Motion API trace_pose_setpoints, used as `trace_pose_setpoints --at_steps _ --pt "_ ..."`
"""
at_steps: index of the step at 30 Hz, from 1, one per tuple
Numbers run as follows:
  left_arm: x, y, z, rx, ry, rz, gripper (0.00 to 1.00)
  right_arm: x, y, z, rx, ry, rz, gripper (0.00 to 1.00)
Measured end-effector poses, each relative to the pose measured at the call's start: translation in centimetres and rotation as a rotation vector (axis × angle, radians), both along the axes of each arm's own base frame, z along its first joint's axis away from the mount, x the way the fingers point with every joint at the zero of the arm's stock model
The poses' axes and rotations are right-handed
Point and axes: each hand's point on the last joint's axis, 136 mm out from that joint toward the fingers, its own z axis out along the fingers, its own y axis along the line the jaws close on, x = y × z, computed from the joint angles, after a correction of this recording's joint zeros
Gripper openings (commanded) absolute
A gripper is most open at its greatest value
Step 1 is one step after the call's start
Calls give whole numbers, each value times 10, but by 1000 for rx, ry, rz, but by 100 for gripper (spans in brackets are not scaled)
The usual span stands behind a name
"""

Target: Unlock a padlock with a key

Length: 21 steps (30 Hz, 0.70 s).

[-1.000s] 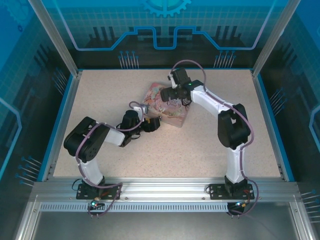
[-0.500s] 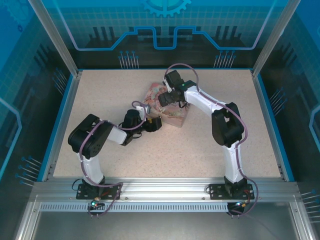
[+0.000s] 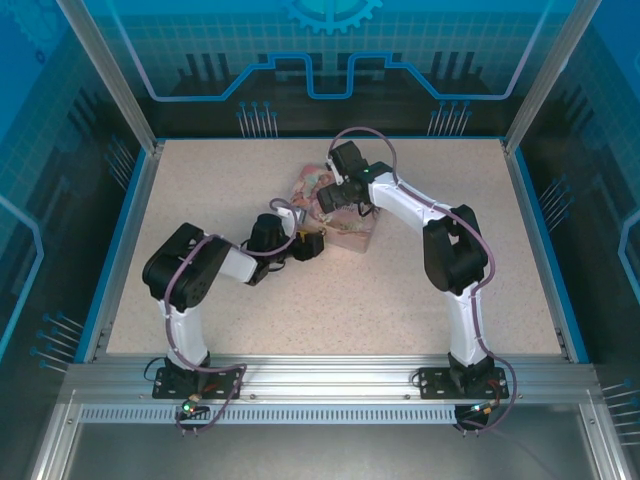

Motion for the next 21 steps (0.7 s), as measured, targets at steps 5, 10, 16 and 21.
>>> trace_pose_setpoints --at_steps 5,10,16,21 --pt "-3 -7 2 -25 -3 -40 52 0 0 0 1 -1 0 100" --pt "-3 -11 3 -55 4 -54 44 0 1 -2 5 -2 1 100" --pt "0 -15 0 -61 8 -60 37 -1 -1 -3 13 -12 -8 100" --pt "-2 -22 0 -64 8 -76 38 0 -2 -2 16 -16 -12 100"
